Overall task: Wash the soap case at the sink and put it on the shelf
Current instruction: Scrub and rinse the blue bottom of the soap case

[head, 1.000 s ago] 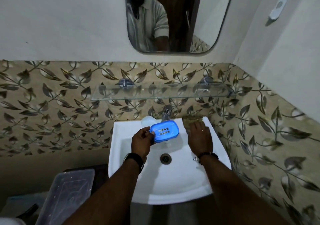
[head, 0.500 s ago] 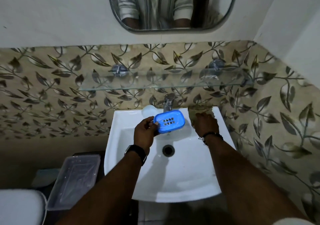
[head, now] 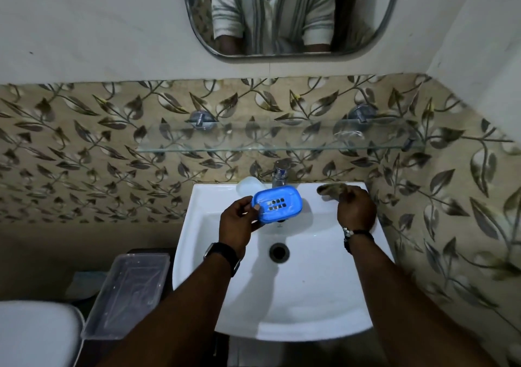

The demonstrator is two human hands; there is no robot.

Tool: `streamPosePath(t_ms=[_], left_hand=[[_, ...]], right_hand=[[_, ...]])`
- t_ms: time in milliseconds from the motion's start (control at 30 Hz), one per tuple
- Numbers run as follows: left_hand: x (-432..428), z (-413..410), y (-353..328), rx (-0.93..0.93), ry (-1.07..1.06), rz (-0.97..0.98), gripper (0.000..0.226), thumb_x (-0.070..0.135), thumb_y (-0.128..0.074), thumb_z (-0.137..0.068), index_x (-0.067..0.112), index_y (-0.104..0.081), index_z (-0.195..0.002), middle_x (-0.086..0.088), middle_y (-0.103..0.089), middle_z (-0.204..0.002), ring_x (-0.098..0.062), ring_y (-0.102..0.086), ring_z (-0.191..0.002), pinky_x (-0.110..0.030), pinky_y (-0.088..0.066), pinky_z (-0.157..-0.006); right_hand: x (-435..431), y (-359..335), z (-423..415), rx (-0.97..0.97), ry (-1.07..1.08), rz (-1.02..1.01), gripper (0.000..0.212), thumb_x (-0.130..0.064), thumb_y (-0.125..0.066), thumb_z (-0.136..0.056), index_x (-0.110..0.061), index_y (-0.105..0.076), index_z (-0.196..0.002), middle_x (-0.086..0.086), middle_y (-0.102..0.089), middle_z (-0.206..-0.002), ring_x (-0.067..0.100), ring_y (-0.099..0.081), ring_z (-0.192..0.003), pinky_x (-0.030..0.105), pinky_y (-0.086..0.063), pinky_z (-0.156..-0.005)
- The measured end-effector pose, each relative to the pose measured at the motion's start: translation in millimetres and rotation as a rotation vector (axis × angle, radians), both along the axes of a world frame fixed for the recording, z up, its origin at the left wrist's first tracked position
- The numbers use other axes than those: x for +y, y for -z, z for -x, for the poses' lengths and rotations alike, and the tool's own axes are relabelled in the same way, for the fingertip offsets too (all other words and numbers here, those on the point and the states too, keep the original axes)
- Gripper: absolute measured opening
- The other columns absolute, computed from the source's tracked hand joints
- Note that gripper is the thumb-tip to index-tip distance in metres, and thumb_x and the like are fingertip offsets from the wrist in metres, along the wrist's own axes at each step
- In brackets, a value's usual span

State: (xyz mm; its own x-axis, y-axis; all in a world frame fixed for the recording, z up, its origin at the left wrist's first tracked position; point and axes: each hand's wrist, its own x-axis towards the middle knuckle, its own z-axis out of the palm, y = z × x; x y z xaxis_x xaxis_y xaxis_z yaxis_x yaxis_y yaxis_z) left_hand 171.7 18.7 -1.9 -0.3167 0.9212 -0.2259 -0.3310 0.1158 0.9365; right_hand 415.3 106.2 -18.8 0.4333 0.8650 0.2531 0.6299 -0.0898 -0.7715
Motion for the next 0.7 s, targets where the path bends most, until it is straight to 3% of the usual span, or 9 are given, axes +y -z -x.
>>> streamPosePath(t_ms=[100, 200, 300, 433, 567, 700], left_hand=[[0, -6, -4, -0.023, 0.025, -0.019, 0.021, -0.002, -0.066, -0.092, 0.004, -0.068, -0.112, -0.003, -0.071, -0.083, -0.021, -0.072, -0.081, -0.036, -0.063, -0.074], [-3, -15, -14, -0.048, 0.071, -0.048, 0.022, -0.004, -0.063, -0.093, -0.001, -0.067, -0.114, -0.001, -0.069, -0.075, -0.021, -0.072, -0.079, -0.034, -0.063, -0.070], [-1, -22, -19, -0.049, 0.096, -0.051, 0.024, -0.007, -0.060, -0.092, -0.007, -0.066, -0.115, -0.019, -0.069, -0.089, -0.031, -0.070, -0.082, -0.035, -0.063, -0.070], [-6, -14, -21, -0.089, 0.167, -0.042, 0.024, -0.007, -0.060, -0.091, -0.007, -0.067, -0.115, -0.024, -0.073, -0.098, -0.035, -0.071, -0.087, -0.047, -0.060, -0.087], [-12, 4, -20, -0.165, 0.251, -0.023, 0.024, -0.002, -0.062, -0.093, -0.005, -0.066, -0.117, -0.022, -0.075, -0.101, -0.033, -0.074, -0.090, -0.047, -0.060, -0.090], [-18, 14, -25, -0.098, 0.266, -0.068, 0.021, 0.000, -0.064, -0.093, -0.004, -0.067, -0.114, -0.018, -0.077, -0.096, -0.031, -0.074, -0.089, -0.042, -0.063, -0.081]], right_hand=[[-21, -31, 15, 0.083, -0.048, -0.327, 0.013, -0.016, -0.062, -0.090, -0.005, -0.069, -0.091, 0.015, -0.069, -0.090, 0.035, -0.063, -0.084, 0.037, -0.048, -0.071], [-51, -55, 43, -0.158, -0.334, -0.478, 0.012, -0.019, -0.058, -0.089, -0.013, -0.067, -0.094, 0.008, -0.066, -0.096, 0.027, -0.060, -0.091, 0.035, -0.047, -0.079], [-74, -52, 73, -0.480, -0.631, -0.417, 0.020, -0.017, -0.053, -0.087, -0.014, -0.070, -0.099, 0.005, -0.069, -0.105, 0.028, -0.061, -0.102, 0.040, -0.047, -0.091], [-95, -50, 88, -0.315, -0.694, -0.337, 0.029, -0.003, -0.050, -0.088, -0.007, -0.074, -0.105, 0.009, -0.073, -0.110, 0.029, -0.063, -0.108, 0.036, -0.045, -0.104], [-95, -58, 85, -0.330, -0.861, -0.285, 0.028, 0.002, -0.057, -0.090, -0.008, -0.073, -0.111, 0.009, -0.072, -0.118, 0.028, -0.063, -0.115, 0.041, -0.045, -0.106], [-86, -69, 73, -0.673, -0.819, -0.325, 0.027, -0.014, -0.059, -0.091, -0.019, -0.072, -0.114, -0.002, -0.070, -0.125, 0.021, -0.060, -0.117, 0.036, -0.047, -0.096]])
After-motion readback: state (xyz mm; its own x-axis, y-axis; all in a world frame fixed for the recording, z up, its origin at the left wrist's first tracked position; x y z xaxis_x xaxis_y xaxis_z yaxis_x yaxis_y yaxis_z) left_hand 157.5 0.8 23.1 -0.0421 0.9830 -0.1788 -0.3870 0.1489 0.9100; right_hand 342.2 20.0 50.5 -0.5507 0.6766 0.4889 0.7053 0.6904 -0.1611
